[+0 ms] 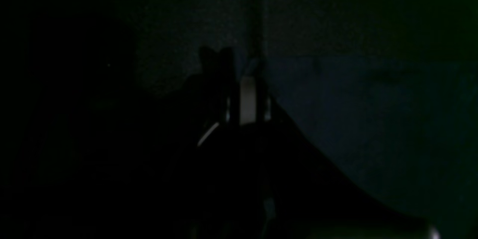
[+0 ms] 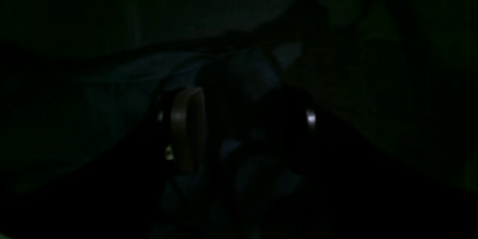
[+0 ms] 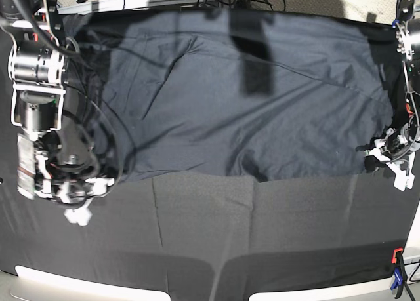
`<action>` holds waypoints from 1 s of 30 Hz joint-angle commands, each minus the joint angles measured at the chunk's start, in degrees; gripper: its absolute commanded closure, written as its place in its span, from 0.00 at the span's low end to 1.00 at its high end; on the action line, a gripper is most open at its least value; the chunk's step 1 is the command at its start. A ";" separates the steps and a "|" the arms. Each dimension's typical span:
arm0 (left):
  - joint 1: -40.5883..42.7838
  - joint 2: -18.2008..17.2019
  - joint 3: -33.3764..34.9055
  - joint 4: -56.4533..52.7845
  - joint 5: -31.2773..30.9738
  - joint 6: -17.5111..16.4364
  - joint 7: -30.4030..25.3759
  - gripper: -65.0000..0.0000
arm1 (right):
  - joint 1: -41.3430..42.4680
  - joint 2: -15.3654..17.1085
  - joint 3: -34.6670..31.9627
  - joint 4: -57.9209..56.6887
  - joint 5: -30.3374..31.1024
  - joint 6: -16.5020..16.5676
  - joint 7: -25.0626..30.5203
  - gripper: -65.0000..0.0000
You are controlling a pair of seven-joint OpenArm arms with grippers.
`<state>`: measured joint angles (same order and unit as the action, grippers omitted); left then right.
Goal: Layout the t-shirt on the table in an organized manner, then fold the t-shirt properly
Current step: 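Grasp the shirt's hem corners with both grippers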
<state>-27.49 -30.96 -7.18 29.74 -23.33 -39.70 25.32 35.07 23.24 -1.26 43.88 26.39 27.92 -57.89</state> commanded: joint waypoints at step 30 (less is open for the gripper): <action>-0.94 -0.17 -0.11 0.46 0.35 -0.30 0.09 1.00 | 1.90 -0.02 -1.07 -12.72 -12.33 0.83 26.95 0.44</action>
<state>-27.33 -30.35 -7.18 29.74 -23.35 -39.68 24.45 36.01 22.83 -2.48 30.89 14.76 28.69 -30.11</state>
